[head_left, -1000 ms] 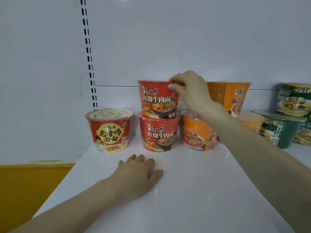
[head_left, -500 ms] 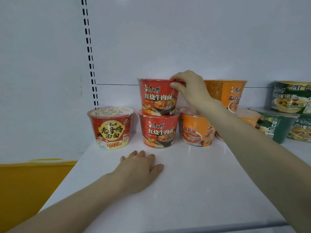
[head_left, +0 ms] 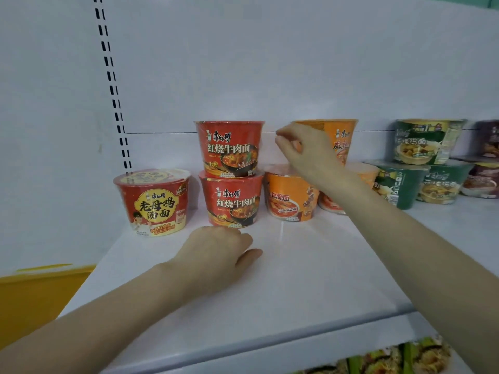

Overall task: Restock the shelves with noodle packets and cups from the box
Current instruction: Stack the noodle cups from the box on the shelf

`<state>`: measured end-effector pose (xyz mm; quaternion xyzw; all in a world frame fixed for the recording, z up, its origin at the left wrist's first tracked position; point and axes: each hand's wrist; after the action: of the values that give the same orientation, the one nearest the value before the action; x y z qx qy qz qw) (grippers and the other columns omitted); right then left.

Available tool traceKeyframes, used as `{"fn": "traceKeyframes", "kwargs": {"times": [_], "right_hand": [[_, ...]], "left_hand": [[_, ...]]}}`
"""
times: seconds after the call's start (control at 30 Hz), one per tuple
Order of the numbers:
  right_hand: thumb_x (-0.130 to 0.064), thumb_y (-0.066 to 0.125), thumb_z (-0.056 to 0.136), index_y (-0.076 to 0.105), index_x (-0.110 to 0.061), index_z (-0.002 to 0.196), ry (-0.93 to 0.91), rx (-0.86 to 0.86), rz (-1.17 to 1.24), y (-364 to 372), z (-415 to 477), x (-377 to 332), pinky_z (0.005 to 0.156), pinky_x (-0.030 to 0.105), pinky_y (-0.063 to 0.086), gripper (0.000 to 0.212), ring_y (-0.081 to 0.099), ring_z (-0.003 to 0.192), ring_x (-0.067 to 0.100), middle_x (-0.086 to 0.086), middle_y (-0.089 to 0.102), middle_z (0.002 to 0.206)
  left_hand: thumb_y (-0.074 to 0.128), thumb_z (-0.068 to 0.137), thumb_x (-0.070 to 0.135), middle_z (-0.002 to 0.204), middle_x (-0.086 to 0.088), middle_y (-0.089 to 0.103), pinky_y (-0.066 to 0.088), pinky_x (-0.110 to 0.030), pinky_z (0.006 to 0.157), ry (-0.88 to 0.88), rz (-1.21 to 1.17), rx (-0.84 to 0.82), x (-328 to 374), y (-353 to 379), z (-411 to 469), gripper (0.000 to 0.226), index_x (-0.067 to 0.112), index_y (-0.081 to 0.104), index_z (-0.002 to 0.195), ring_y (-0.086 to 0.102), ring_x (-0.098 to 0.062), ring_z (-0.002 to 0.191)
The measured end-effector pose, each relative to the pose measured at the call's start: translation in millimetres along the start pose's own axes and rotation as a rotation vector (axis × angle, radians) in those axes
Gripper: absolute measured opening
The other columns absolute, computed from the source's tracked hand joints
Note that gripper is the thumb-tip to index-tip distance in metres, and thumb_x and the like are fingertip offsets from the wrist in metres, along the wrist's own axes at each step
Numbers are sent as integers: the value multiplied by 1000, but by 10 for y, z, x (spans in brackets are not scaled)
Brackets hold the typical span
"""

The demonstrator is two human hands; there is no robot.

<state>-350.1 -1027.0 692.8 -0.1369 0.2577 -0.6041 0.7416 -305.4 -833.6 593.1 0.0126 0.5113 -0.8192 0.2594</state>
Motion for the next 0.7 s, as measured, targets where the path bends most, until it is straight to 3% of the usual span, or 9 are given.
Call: {"fn": "traceKeyframes", "kwargs": {"times": [0.07,0.13,0.23,0.43,0.63,0.7], "right_hand": [[-15,48,94,65,-5,102,10,30,9,-105,-98,92,75,23,38,22,59,94,20,8,68,100],[-14,49,93,66,-5,100,44,70,3,-233,-160,203,77,26,40,20,60,93,22,9,68,98],[-15,49,93,66,-6,101,102,113,-30,-441,-199,411,81,29,42,21,60,94,22,8,69,101],[-19,48,94,63,-7,109,155,117,-31,-753,-140,968,89,33,48,24,59,100,20,7,66,108],[-35,51,93,42,-16,135,162,-31,4,-844,147,1471,100,33,36,47,44,125,20,5,45,139],[-40,55,89,36,-20,139,145,-112,69,-834,232,1550,103,32,32,57,37,131,19,4,38,144]], "left_hand": [[22,85,50,60,4,62,34,-24,41,48,34,52,85,-55,69,54,20,61,66,60,-17,54],[30,85,47,47,5,57,30,-21,34,95,28,131,188,-23,158,48,22,60,57,53,-12,40],[33,85,45,47,4,57,37,-22,32,156,-27,149,353,23,321,46,21,60,57,52,-14,39],[34,82,44,47,3,56,36,-22,31,108,24,198,580,85,772,43,21,61,57,53,-15,37],[33,82,40,51,1,59,36,-23,34,-41,46,224,637,96,1218,42,16,63,63,57,-22,44],[42,83,34,58,-2,62,40,-27,36,-130,100,235,592,79,1303,34,13,65,69,60,-25,50]]}}
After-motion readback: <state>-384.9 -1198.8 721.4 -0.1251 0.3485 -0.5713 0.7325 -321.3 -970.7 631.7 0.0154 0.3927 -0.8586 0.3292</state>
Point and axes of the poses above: each hand's wrist, its own z-axis towards the middle knuckle, its own y-axis out of the palm, x = y × z
